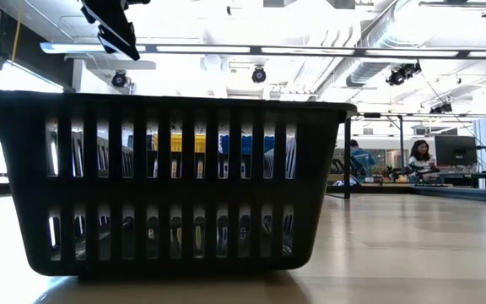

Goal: Stack baskets on shelf by color
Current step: Stack the black bin on top of the black bin on the shelf

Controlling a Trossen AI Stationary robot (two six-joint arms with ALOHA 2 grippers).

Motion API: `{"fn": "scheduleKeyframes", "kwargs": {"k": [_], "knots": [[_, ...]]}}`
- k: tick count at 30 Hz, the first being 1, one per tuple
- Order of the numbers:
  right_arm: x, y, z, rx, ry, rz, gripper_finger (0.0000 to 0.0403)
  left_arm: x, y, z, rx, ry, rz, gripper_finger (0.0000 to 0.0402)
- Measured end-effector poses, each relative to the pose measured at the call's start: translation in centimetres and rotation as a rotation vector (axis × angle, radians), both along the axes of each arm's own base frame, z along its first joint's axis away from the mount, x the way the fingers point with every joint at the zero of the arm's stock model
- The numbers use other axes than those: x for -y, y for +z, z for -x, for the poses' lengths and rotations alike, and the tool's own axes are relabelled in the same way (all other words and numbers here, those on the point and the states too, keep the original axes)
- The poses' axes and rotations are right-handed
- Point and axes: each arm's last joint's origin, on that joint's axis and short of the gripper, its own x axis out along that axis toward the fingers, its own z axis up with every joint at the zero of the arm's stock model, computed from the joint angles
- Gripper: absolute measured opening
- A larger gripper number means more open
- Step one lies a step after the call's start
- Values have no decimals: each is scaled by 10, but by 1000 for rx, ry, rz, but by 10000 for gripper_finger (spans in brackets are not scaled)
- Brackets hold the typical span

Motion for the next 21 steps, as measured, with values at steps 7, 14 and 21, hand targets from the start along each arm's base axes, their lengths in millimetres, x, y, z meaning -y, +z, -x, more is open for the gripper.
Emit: {"fn": "scheduleKeyframes", "kwargs": {"k": [7, 14, 21], "knots": [[-29, -30, -3, -45, 94, 98, 149, 5, -1, -1, -4, 36, 51, 184], [-51, -67, -10, -121, 143, 152, 149, 12, -1, -3, -5, 16, 65, 184], [-68, -98, -13, -182, 173, 185, 149, 18, -1, -5, -5, -2, 74, 184]]}}
